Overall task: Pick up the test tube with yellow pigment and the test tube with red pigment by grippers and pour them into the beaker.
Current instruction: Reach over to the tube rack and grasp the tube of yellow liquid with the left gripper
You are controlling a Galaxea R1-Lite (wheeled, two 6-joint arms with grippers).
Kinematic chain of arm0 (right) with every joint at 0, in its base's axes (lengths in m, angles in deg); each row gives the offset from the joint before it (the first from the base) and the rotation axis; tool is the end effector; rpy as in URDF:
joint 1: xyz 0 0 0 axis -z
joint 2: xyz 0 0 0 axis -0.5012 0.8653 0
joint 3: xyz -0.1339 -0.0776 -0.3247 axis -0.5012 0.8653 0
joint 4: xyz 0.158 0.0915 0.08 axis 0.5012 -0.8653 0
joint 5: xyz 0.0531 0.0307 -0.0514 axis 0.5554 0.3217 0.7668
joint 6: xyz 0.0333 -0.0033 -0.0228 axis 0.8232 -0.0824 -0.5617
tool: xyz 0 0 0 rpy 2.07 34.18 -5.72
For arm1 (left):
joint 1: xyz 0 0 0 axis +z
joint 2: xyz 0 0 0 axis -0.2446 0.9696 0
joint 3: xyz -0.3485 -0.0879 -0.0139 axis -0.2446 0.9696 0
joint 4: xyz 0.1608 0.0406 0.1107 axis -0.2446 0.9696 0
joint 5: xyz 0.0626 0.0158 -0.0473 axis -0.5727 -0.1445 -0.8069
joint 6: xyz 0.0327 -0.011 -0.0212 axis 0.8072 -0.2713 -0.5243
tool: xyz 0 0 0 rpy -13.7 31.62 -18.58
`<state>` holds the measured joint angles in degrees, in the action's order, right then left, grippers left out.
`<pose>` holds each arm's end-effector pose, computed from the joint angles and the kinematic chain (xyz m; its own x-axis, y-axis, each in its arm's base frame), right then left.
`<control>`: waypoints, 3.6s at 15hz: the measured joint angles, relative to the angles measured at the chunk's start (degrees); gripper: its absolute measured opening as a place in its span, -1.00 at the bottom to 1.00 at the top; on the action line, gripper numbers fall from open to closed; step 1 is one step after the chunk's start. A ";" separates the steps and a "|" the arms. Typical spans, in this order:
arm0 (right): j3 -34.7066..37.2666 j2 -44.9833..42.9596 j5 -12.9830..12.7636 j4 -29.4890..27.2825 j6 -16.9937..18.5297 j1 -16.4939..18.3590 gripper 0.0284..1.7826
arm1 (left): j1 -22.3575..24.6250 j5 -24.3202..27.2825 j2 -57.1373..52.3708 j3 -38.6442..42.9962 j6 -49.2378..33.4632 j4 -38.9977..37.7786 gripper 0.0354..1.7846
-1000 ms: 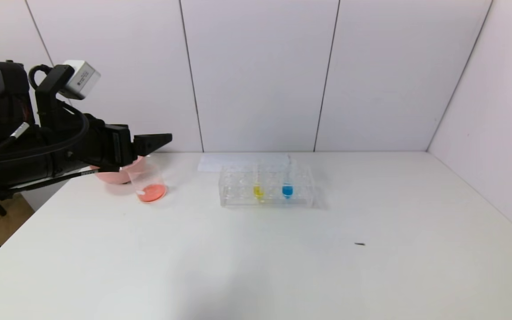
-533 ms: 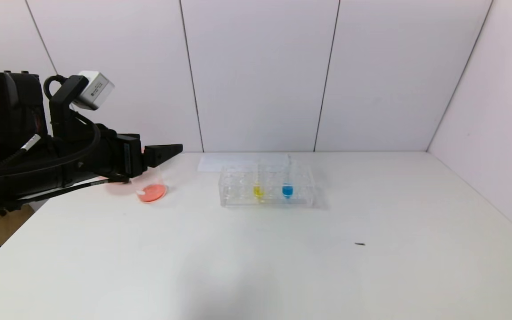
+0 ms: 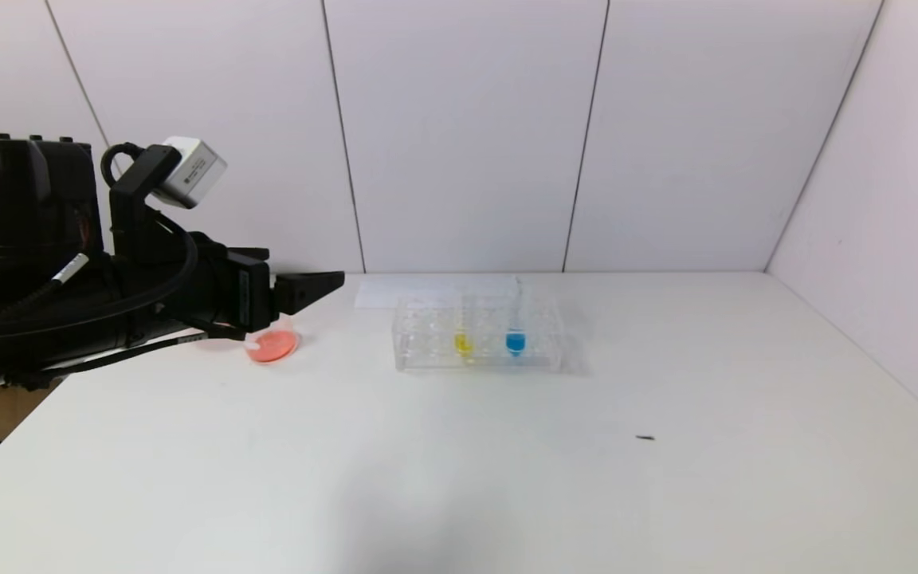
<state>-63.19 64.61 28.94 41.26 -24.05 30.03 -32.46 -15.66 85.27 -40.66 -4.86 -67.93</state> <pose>-0.0547 -0.0001 0.0758 1.0000 0.0008 -0.0017 -0.0008 1.0000 0.0013 0.2528 -0.0923 0.2927 0.8421 -0.4932 -0.2183 0.4963 0.8670 -0.0443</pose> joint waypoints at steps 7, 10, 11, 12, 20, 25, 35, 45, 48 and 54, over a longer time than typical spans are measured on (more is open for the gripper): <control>0.00 0.00 0.00 0.00 0.00 0.00 0.91 | -1.93 0.06 1.88 -0.02 0.02 0.01 0.98; 0.00 0.00 0.00 0.00 0.00 0.00 0.91 | -2.95 0.00 4.44 -0.79 0.04 -0.10 0.98; 0.00 0.00 0.00 0.00 0.00 0.00 0.91 | -3.12 0.00 5.44 -1.27 -0.02 -0.38 0.98; 0.00 0.00 0.00 0.00 0.00 0.00 0.91 | -3.25 0.09 6.42 -1.89 -0.07 -0.95 0.98; 0.00 0.00 0.00 0.00 0.00 0.00 0.91 | -3.75 2.15 11.67 -9.20 0.11 3.86 0.98; 0.00 0.00 0.00 0.00 0.00 0.00 0.91 | -4.02 5.68 14.81 -12.18 0.11 4.01 0.98; 0.00 0.00 0.00 0.00 0.00 0.00 0.91 | -5.34 5.71 23.14 -16.64 0.11 1.77 0.98; 0.00 0.00 0.00 0.00 -0.02 0.02 0.91 | -6.31 7.55 30.31 -22.16 -0.10 1.16 0.98; 0.00 0.00 0.00 0.00 -0.02 0.02 0.91 | -6.72 7.55 32.23 -22.63 -0.54 -1.56 0.98; 0.00 0.00 0.00 0.00 0.00 0.02 0.91 | -8.00 7.28 36.89 -22.16 -0.73 -10.76 0.98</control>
<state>-63.19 64.61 28.94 41.26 -24.05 30.06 -40.45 -8.38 122.16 -62.82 -5.59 -78.70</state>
